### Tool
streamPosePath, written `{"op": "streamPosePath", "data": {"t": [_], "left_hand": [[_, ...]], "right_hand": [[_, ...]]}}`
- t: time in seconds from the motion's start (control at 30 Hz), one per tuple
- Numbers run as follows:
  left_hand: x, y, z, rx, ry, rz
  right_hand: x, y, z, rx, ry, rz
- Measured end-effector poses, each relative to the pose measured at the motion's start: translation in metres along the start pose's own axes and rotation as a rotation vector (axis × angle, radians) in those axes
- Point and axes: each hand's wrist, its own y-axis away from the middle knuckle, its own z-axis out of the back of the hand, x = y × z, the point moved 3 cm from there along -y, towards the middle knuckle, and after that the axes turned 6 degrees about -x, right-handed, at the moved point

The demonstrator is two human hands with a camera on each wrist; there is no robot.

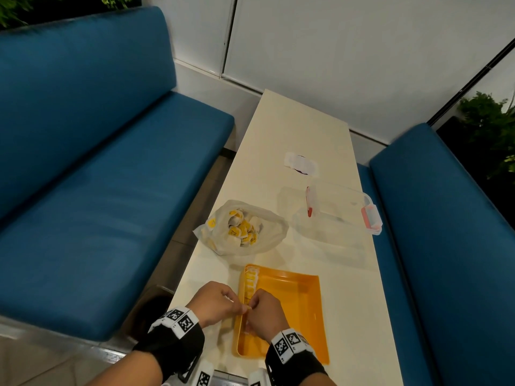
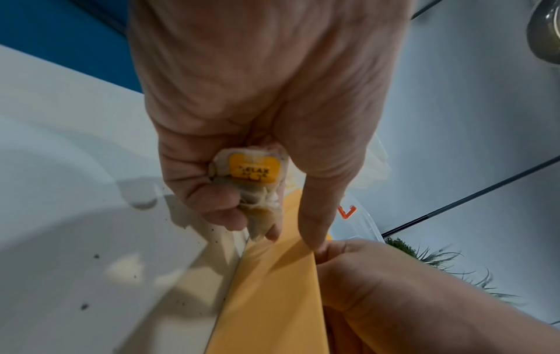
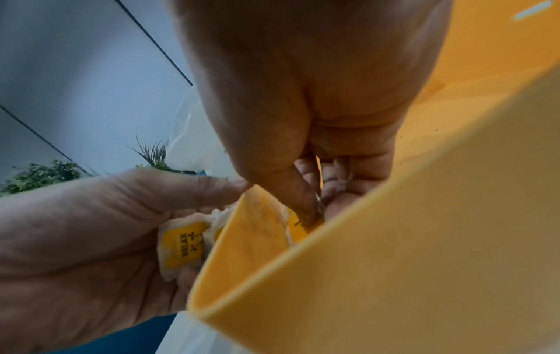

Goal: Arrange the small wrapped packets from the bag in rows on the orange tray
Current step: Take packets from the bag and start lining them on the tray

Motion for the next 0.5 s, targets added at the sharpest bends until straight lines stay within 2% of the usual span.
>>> {"op": "streamPosePath", "data": {"t": [0.17, 0.23, 0.3, 0.4, 0.5], "left_hand": [[0.0, -0.001, -0.003, 0.008, -0.016, -0.028], [-0.002, 0.002, -0.001, 0.031, 0.037, 0.035], [-0.005, 0.007, 0.005, 0.07, 0.226, 0.164], [-0.011, 0.016, 0.015, 0.14, 0.604, 0.323], [-0.014, 0.018, 0.018, 0.192, 0.754, 0.344]], "right_hand": [[-0.001, 0.003, -0.002, 0.004, 0.017, 0.015], [-0.001, 0.005, 0.001, 0.019, 0.005, 0.012], [0.003, 0.007, 0.008, -0.006, 0.03, 0.051], [0.017, 0.012, 0.026, -0.117, 0.073, 0.242], [0.043, 0.03, 0.04, -0.116, -0.004, 0.522]]}}
